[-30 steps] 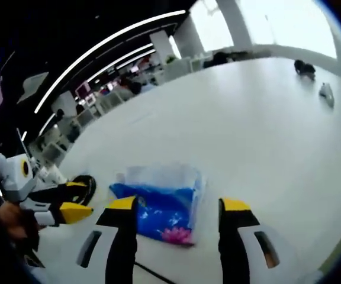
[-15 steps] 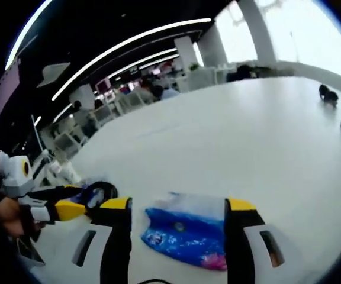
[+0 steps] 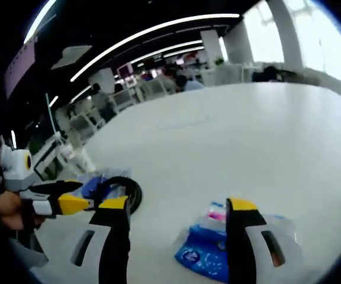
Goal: Arrange the tabletop items into an orderly group along one side of the table until the central work area is clear of visible clutter.
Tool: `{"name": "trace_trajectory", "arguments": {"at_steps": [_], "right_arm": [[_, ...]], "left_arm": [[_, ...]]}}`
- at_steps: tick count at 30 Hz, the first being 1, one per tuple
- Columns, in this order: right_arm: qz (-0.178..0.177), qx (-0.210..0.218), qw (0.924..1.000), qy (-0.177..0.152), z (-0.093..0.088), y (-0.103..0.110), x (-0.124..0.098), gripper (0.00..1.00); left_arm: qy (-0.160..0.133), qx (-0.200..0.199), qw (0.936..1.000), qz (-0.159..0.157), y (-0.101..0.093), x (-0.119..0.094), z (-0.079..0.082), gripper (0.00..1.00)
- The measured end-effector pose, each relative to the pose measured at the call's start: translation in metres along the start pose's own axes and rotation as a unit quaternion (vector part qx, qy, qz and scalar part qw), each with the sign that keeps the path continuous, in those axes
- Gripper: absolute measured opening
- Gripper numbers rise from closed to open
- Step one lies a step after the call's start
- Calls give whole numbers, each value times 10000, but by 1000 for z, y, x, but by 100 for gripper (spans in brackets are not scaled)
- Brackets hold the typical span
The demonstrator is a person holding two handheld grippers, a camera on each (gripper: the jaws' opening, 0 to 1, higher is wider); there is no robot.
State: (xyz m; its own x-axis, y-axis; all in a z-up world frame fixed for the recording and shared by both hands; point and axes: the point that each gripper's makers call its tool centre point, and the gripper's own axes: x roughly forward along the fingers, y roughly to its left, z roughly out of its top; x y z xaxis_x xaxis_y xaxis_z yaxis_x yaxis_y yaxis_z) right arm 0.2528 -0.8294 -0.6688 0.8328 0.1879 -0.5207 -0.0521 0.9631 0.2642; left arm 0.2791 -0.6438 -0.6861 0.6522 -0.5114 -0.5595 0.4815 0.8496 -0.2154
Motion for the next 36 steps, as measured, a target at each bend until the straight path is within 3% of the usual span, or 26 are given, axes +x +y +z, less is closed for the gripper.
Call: {"name": "trace_trajectory", "arguments": {"at_steps": [9,20,36], "right_arm": [[263,-299,9992,105,8,20,24,62],[466,-479,9969,420,-6,38,49,61],[716,-746,9916,772,-19,61,82,59]], "left_arm": [[196,-236,9986,424,24,3,-15,72],[253,-507,9959,699,42,8,-23,71],[267,-523,9940,919,46,14,-24,67]]}}
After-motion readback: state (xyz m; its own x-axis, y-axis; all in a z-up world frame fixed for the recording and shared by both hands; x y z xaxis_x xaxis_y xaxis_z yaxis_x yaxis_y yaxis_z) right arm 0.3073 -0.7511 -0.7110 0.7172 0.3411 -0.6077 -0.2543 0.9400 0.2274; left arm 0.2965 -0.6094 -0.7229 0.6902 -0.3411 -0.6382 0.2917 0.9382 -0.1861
